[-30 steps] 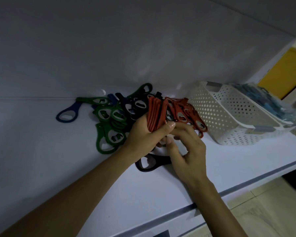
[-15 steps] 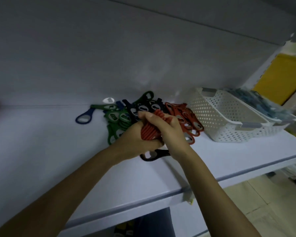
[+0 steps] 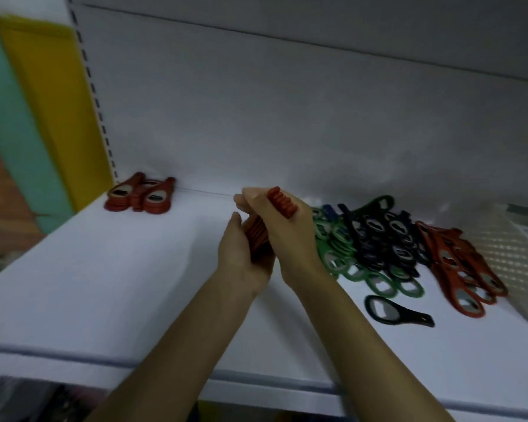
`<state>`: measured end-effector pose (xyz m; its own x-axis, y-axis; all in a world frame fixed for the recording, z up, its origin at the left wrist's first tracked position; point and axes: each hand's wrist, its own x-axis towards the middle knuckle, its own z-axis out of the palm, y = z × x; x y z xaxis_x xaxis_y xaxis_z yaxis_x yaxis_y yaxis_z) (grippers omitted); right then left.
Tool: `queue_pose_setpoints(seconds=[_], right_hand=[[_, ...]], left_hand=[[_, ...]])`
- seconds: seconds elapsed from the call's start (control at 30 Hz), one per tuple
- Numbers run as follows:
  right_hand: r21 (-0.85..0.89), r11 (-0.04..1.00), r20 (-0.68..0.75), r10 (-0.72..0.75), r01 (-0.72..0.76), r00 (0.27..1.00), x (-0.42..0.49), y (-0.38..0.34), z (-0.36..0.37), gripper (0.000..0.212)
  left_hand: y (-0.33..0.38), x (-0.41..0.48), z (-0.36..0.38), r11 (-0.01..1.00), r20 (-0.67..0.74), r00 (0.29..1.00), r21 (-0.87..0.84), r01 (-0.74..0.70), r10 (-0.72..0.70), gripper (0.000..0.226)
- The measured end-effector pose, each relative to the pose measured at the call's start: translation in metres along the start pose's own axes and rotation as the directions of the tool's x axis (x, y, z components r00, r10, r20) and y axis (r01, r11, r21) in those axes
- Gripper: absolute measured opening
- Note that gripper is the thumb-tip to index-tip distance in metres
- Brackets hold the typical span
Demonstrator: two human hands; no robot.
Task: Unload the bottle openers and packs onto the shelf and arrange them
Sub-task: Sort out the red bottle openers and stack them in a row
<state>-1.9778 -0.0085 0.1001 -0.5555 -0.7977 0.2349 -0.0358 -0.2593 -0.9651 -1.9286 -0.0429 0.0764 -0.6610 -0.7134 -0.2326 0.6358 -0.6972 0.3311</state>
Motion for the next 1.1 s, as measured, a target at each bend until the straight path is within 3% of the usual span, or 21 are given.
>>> queue_pose_setpoints(seconds=[0.1, 0.2, 0.23, 0.3, 0.33, 0.4, 0.47, 0.57, 0.63, 0.7, 0.73, 0.8, 0.83, 0.87, 0.93, 0.97, 1.0, 1.03, 1.1], right_hand=[[0.049, 0.998, -0.041, 0.035, -0.033, 0.999, 0.007, 0.001, 0.019, 0.021], [0.233, 0.954, -0.123, 0.219, -0.186, 0.968, 0.022, 0.004, 0.034, 0.027], [0.272, 0.936, -0.136, 0.266, -0.222, 0.954, 0.027, 0.005, 0.038, 0.028], [0.330, 0.903, -0.140, 0.333, -0.273, 0.932, 0.034, 0.007, 0.044, 0.030], [0.363, 0.881, -0.130, 0.369, -0.302, 0.920, 0.038, 0.008, 0.046, 0.030], [0.399, 0.833, -0.057, 0.439, -0.383, 0.896, 0.043, 0.007, 0.046, 0.026], [0.335, 0.837, 0.069, 0.436, -0.432, 0.898, 0.046, 0.006, 0.042, 0.022], [0.063, 0.942, 0.237, 0.307, -0.330, 0.922, 0.049, 0.010, 0.029, 0.030], [-0.040, 0.971, 0.262, 0.237, -0.235, 0.935, 0.054, 0.011, 0.017, 0.033], [-0.123, 0.974, 0.288, 0.217, -0.189, 0.933, 0.059, 0.008, 0.010, 0.032], [-0.156, 0.973, 0.305, 0.213, -0.172, 0.928, 0.062, 0.006, 0.008, 0.029], [-0.184, 0.975, 0.313, 0.180, -0.126, 0.933, 0.067, 0.004, 0.009, 0.022], [-0.191, 0.977, 0.304, 0.149, -0.093, 0.941, 0.069, 0.003, 0.010, 0.020], [-0.199, 0.978, 0.296, 0.114, -0.055, 0.949, 0.072, 0.003, 0.012, 0.019], [-0.207, 0.978, 0.280, 0.058, 0.001, 0.958, 0.079, 0.005, 0.015, 0.020], [-0.215, 0.976, 0.269, 0.038, 0.022, 0.962, 0.082, 0.008, 0.017, 0.020], [-0.250, 0.967, 0.253, 0.011, 0.054, 0.967, 0.085, 0.014, 0.019, 0.022], [-0.317, 0.943, 0.236, -0.027, 0.103, 0.971, 0.089, 0.020, 0.023, 0.024], [-0.469, 0.847, 0.244, -0.148, 0.250, 0.958, 0.096, 0.035, 0.034, 0.028]], left_hand=[[0.017, 0.001, -0.005, 0.994, -0.006, 0.996, 0.060, -0.091, 0.091, 0.051], [0.025, -0.002, -0.011, 0.893, 0.013, 0.963, 0.372, -0.254, 0.268, 0.048], [0.027, -0.003, -0.014, 0.790, 0.055, 0.943, 0.531, -0.306, 0.328, 0.042], [0.035, -0.005, -0.027, 0.443, 0.214, 0.881, 0.800, -0.406, 0.421, 0.027], [0.041, -0.005, -0.033, 0.283, 0.307, 0.851, 0.848, -0.448, 0.427, 0.023], [0.056, -0.003, -0.041, 0.137, 0.420, 0.823, 0.856, -0.499, 0.382, 0.020], [0.072, 0.000, -0.043, 0.187, 0.408, 0.845, 0.853, -0.488, 0.346, 0.020], [0.092, 0.007, -0.048, 0.457, 0.326, 0.919, 0.798, -0.393, 0.221, 0.028], [0.102, 0.010, -0.055, 0.565, 0.317, 0.937, 0.751, -0.341, 0.144, 0.036], [0.110, 0.012, -0.059, 0.594, 0.315, 0.947, 0.750, -0.290, 0.065, 0.044], [0.113, 0.014, -0.060, 0.561, 0.318, 0.948, 0.779, -0.280, 0.032, 0.044], [0.117, 0.019, -0.059, 0.399, 0.324, 0.946, 0.867, -0.297, 0.002, 0.036], [0.120, 0.022, -0.058, 0.266, 0.340, 0.940, 0.905, -0.331, 0.011, 0.034], [0.124, 0.025, -0.058, 0.090, 0.377, 0.925, 0.921, -0.379, 0.037, 0.039], [0.138, 0.032, -0.064, -0.364, 0.511, 0.851, 0.820, -0.441, 0.122, 0.059], [0.148, 0.036, -0.071, -0.583, 0.593, 0.787, 0.705, -0.404, 0.172, 0.062], [0.157, 0.040, -0.078, -0.732, 0.657, 0.726, 0.594, -0.332, 0.203, 0.058], [0.165, 0.042, -0.085, -0.810, 0.687, 0.692, 0.525, -0.262, 0.222, 0.052], [0.175, 0.046, -0.095, -0.860, 0.672, 0.700, 0.483, -0.166, 0.242, 0.048]])
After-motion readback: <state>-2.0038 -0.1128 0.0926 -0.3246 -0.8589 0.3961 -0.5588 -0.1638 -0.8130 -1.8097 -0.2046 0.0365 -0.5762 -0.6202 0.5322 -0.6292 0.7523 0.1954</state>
